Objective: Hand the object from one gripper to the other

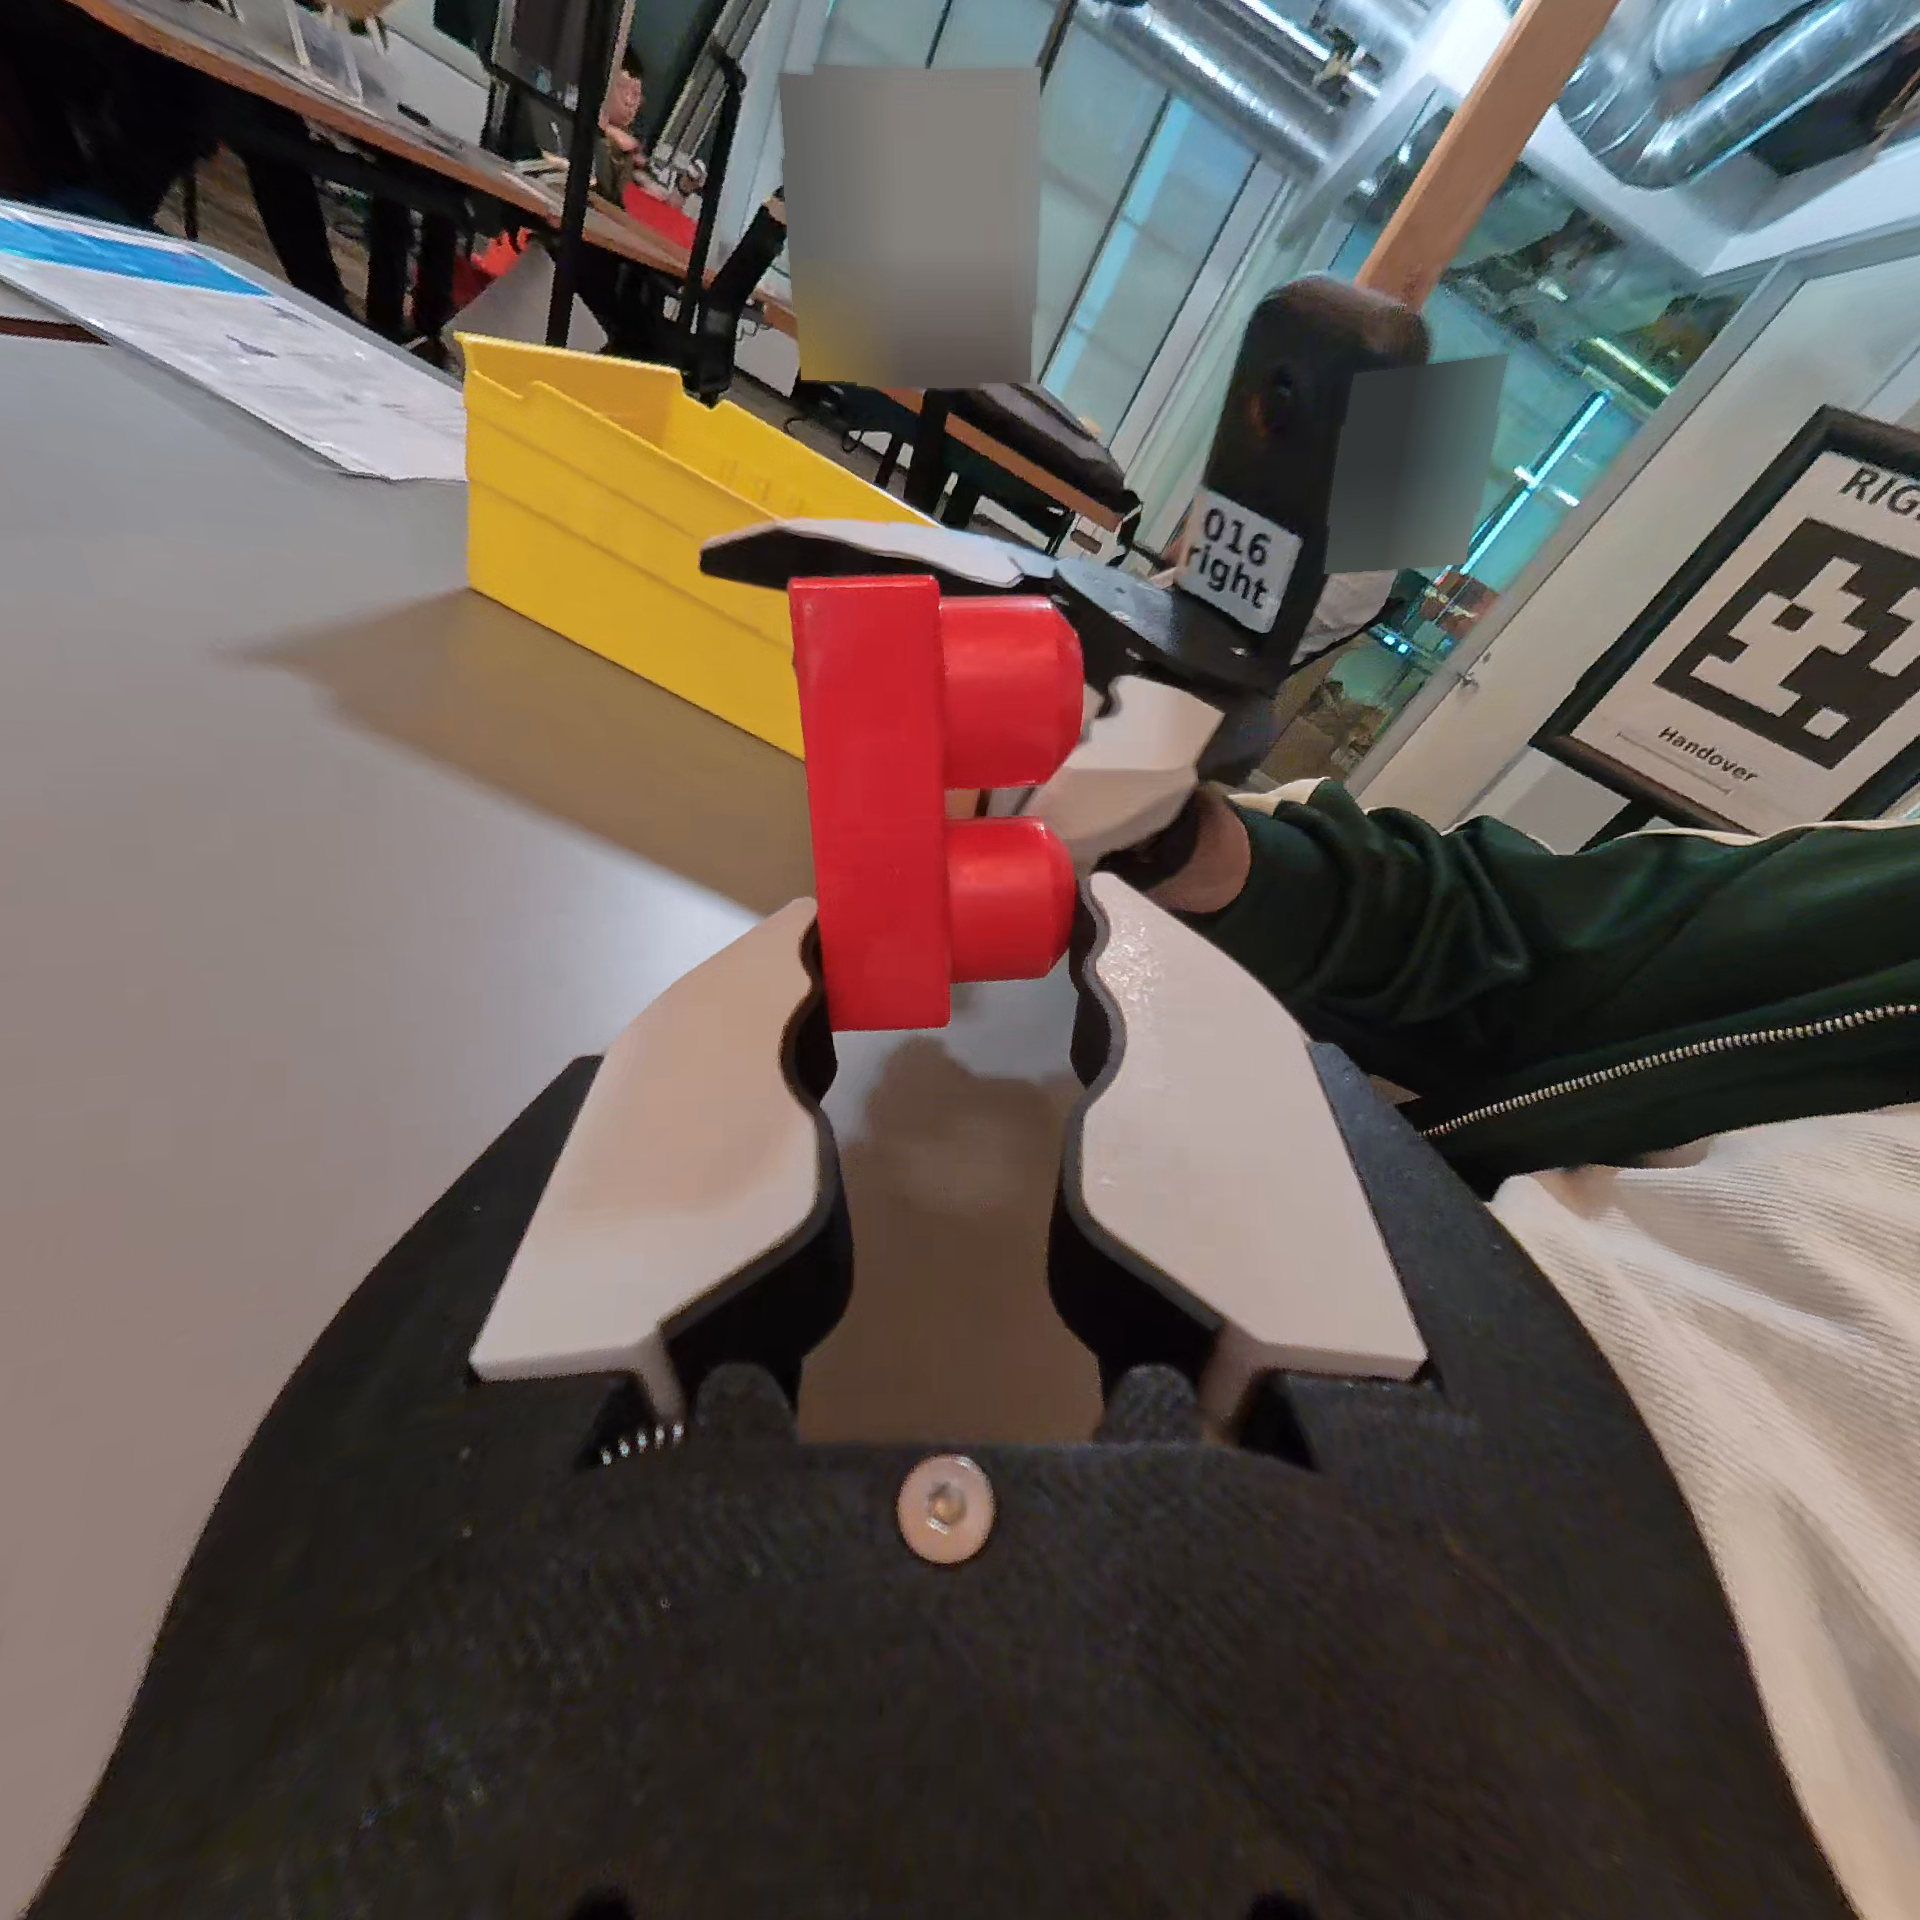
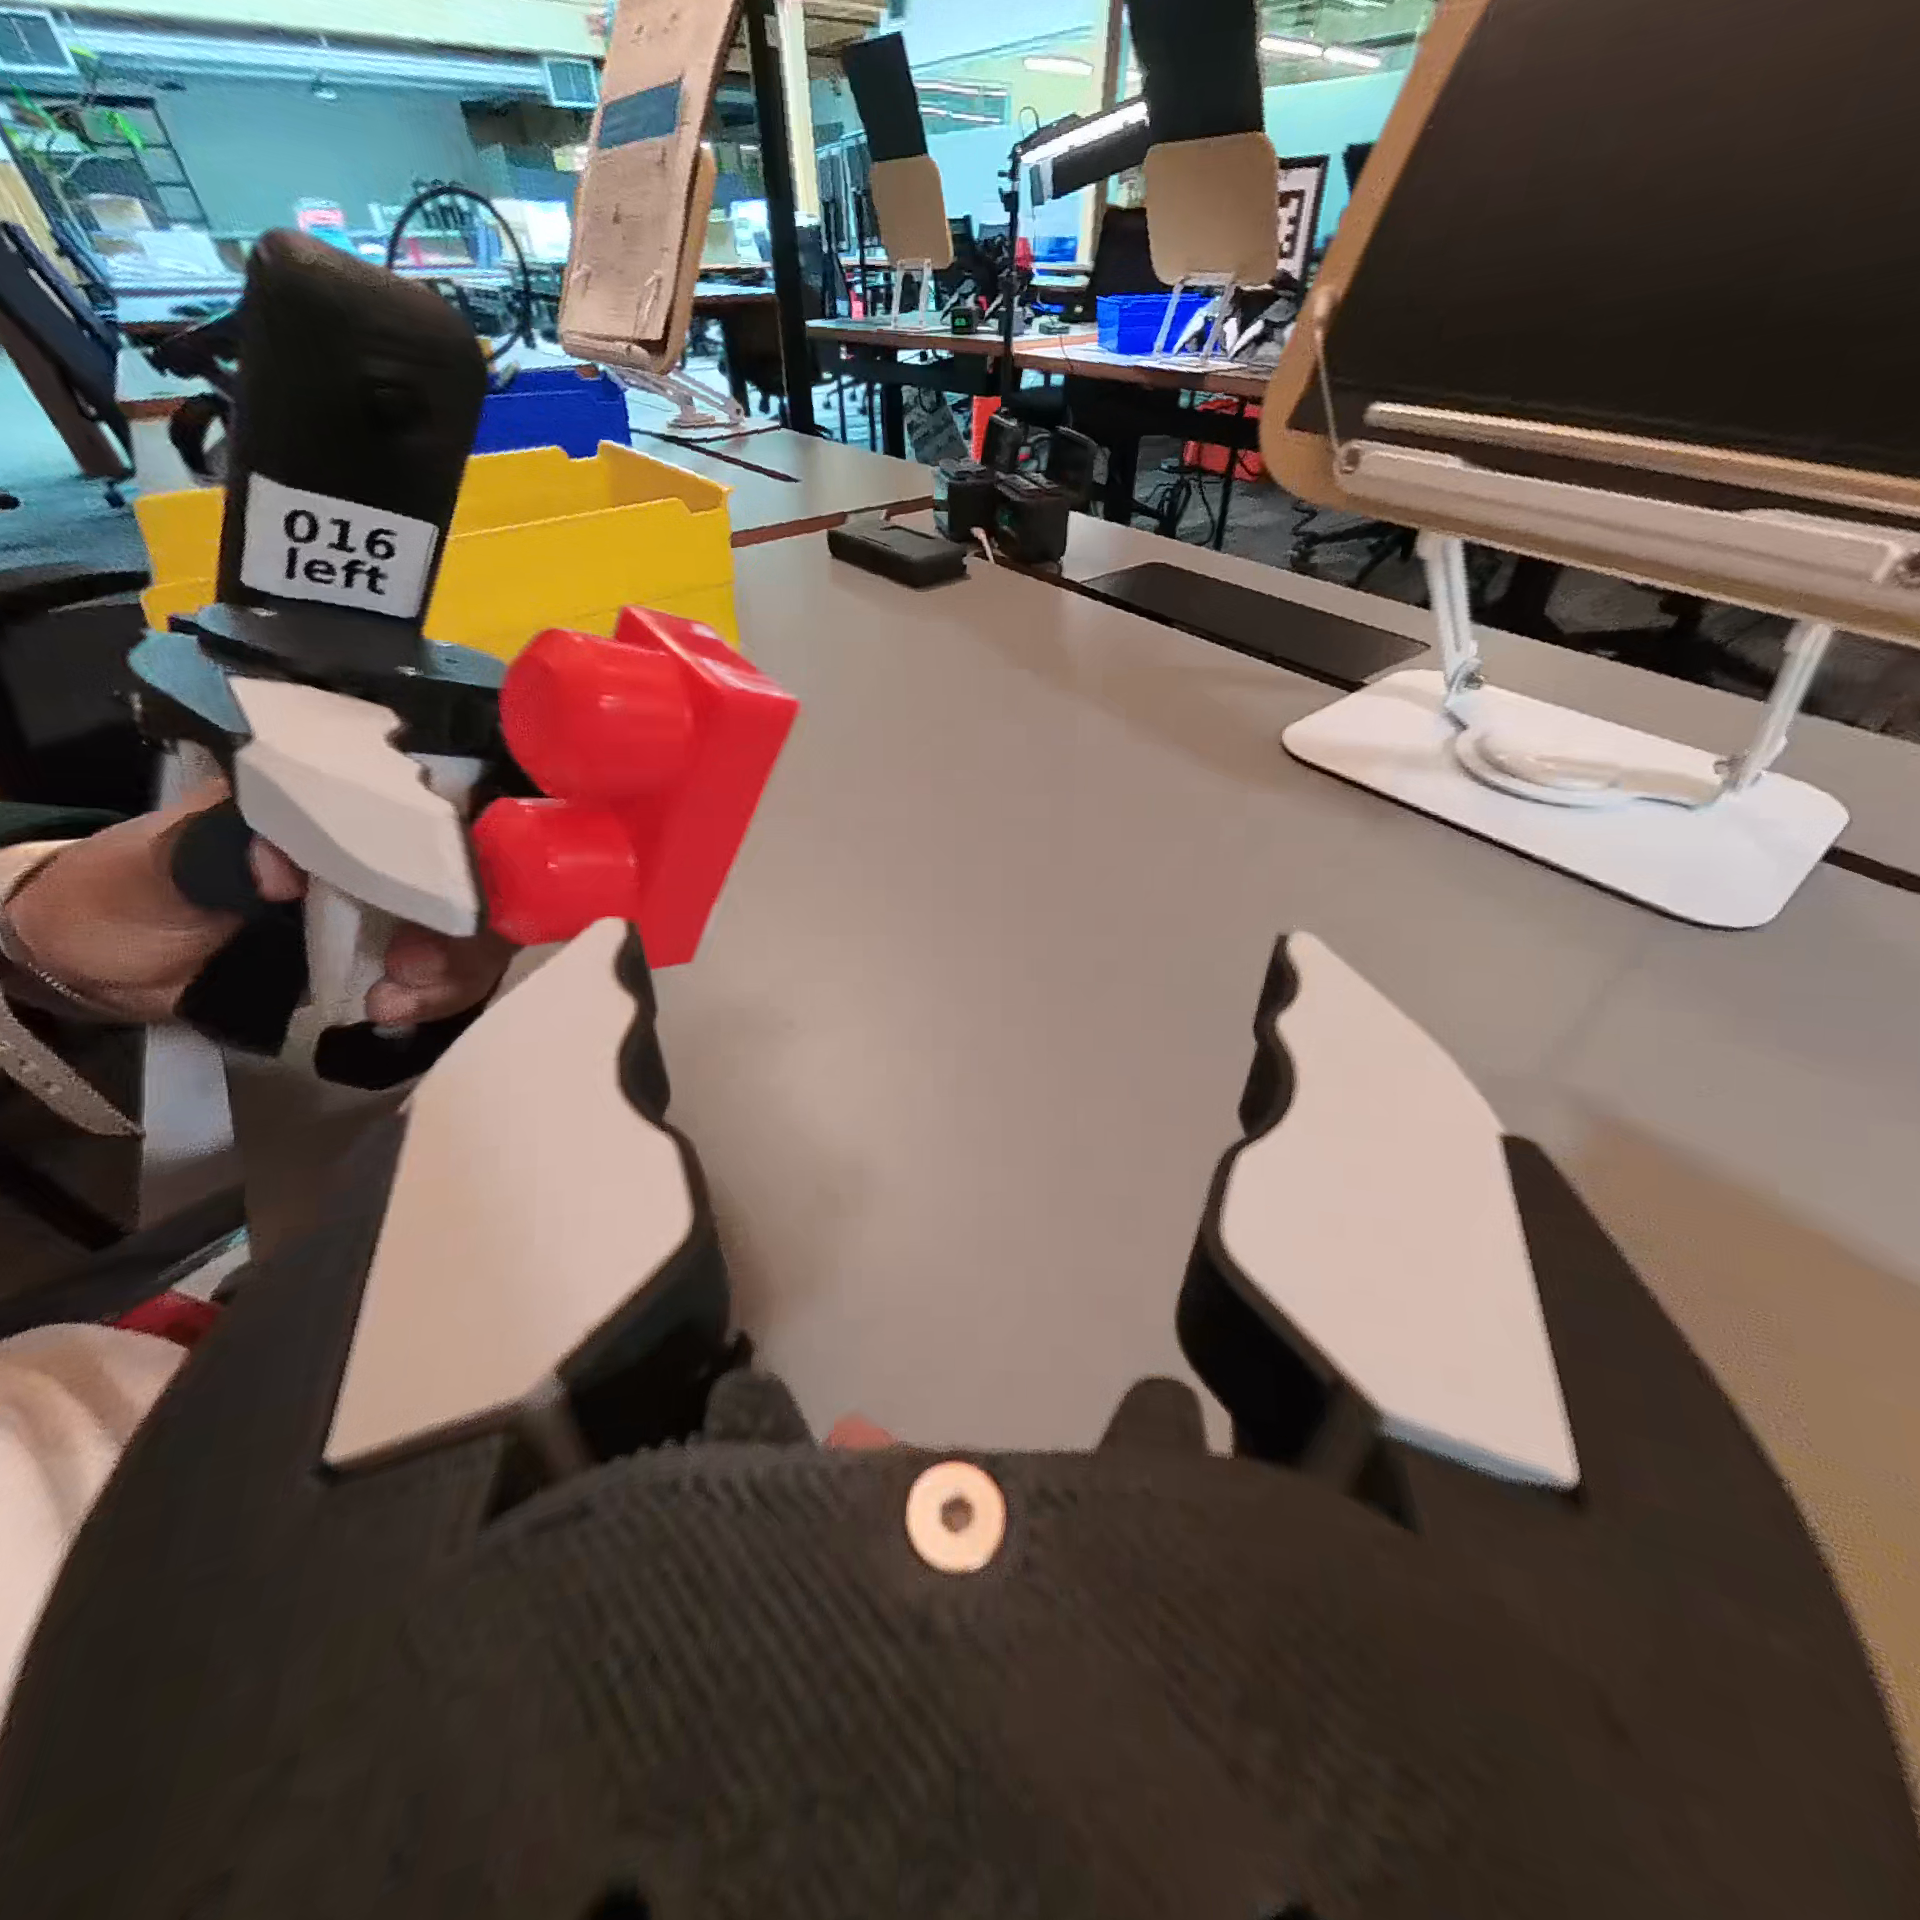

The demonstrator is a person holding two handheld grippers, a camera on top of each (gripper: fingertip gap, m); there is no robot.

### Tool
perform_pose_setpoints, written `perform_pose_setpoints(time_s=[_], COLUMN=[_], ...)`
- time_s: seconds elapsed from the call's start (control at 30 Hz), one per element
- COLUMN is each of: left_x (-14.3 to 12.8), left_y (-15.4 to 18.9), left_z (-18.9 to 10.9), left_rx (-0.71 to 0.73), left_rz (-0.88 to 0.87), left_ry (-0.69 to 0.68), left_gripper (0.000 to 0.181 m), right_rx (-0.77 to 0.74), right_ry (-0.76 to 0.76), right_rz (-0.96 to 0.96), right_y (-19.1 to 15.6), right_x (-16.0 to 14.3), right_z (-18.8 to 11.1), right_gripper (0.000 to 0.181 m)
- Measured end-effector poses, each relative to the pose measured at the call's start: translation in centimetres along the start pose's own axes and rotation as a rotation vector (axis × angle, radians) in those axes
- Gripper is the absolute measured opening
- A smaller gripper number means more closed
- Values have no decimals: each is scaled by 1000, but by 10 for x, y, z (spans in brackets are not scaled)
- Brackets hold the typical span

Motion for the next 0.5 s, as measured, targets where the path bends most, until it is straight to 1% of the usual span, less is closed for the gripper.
perform_pose_setpoints(time_s=[0.07, 0.13, 0.2, 0.27, 0.37, 0.43, 0.5], left_x=[1, 2, 1, 2, 2, -1, -5], left_y=[1, 1, 2, 7, 14, 16, 18], left_z=[-1, -1, 0, 0, 2, 5, 8], left_rx=[-19, -30, -49, -86, -107, -107, -115], left_rz=[-7, -14, -16, -13, 12, 40, 49], left_ry=[9, 11, 16, 34, 25, 8, -12], left_gripper=[42, 42, 42, 42, 42, 42, 42], right_rx=[8, 54, 129, 230, 355, 398, 424], right_ry=[-3, 13, 58, 136, 237, 248, 253], right_rz=[12, 46, 147, 283, 465, 507, 496], right_y=[2, -2, -10, -17, -23, -26, -31], right_x=[-1, 0, 5, 12, 21, 22, 21], right_z=[-1, -1, -2, -5, -10, -10, -9], right_gripper=[105, 95, 89, 82, 80, 80, 80])
Point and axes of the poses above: each gripper's, where its closed fingertips meet, z out along the fingers, x out of its top, y = z × x across the jaws, the point moved 4 cm from there along -z, back along the fingers, and after that the axes turned 7 degrees about -z, right-handed, at the moved point
